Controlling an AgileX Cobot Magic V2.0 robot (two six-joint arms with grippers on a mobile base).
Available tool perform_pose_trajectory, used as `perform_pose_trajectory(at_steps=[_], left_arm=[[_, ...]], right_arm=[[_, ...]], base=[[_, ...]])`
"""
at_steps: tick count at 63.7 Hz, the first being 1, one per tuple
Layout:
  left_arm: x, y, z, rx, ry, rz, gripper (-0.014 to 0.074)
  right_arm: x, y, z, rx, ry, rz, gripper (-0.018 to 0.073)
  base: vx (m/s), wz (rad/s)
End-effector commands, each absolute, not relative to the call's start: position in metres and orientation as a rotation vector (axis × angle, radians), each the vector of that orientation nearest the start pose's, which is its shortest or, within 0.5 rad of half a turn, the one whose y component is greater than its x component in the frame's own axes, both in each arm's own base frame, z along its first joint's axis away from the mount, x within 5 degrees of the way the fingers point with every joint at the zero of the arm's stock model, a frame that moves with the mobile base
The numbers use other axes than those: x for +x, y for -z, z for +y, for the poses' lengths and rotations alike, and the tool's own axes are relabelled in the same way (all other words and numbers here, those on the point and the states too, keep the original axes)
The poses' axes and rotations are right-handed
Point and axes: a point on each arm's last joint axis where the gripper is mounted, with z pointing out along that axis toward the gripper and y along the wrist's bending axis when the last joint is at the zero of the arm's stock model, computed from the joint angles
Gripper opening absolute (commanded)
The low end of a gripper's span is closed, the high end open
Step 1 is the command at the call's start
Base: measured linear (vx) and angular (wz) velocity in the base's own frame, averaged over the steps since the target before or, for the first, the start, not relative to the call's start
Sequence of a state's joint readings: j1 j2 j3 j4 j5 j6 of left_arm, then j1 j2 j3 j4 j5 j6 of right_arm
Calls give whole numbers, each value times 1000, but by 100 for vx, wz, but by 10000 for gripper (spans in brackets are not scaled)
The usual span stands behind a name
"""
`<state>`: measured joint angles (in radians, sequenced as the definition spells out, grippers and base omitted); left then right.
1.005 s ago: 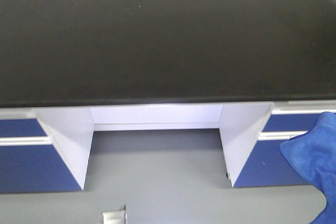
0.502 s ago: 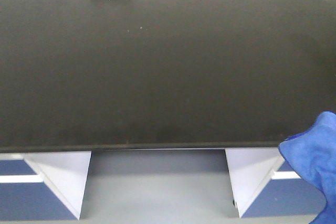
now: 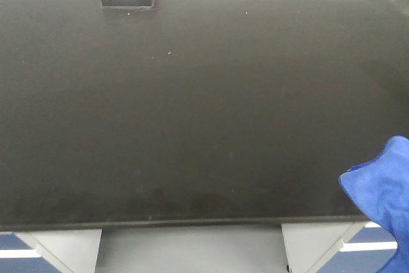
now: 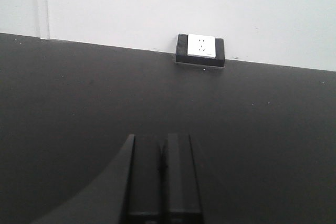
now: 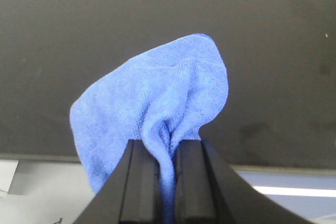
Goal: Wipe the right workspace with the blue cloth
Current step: 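Keep holding the cloth while the base drives up to the bench, then lower the blue cloth onto the countertop with the right gripper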
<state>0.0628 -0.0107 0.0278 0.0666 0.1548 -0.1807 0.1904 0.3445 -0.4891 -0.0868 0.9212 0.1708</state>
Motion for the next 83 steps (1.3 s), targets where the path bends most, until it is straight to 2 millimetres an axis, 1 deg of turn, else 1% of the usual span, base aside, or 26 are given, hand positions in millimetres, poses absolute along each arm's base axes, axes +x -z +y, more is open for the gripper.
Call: perform_pose_trajectory(at_steps=[1, 30, 35, 42, 49, 57, 60, 65, 69, 72, 77, 80, 83], left_arm=[[57, -188, 4, -147, 47, 1581, -6], [57, -188, 4, -147, 47, 1581, -6], [57, -188, 4, -147, 47, 1581, -6], [57, -188, 4, -147, 47, 1581, -6], [57, -188, 4, -147, 47, 1581, -6], [57, -188, 4, -147, 47, 1581, -6], [57, -188, 4, -147, 47, 1581, -6], [57, -188, 4, -147, 47, 1581, -6], [57, -188, 4, -147, 47, 1581, -6], [57, -188, 4, -147, 47, 1581, -6], [57, -188, 4, -147, 47, 1581, -6], [57, -188, 4, -147, 47, 1581, -6], [57, -188, 4, -147, 47, 1581, -6]], right_arm=[[61, -290, 5, -48, -92, 2173, 42], [61, -290, 5, -48, -95, 2166, 42], [64, -294, 6, -53, -97, 2117, 42], [74, -304, 7, -70, -94, 1997, 42], [99, -304, 13, -91, -94, 1982, 42], [143, -292, 23, -136, -91, 2019, 42], [164, -282, 28, -168, -80, 2040, 42], [189, -268, 34, -208, -77, 2050, 42], [210, -248, 40, -225, -86, 2101, 42], [222, -232, 43, -239, -91, 2138, 42], [236, -211, 47, -252, -100, 2185, 42], [245, -198, 50, -256, -114, 2191, 42], [252, -190, 52, -259, -131, 2170, 42]], base=[[10, 0], [6, 2], [0, 0], [0, 0], [0, 0], [0, 0], [0, 0], [0, 0], [0, 0], [0, 0], [0, 0], [0, 0], [0, 0]])
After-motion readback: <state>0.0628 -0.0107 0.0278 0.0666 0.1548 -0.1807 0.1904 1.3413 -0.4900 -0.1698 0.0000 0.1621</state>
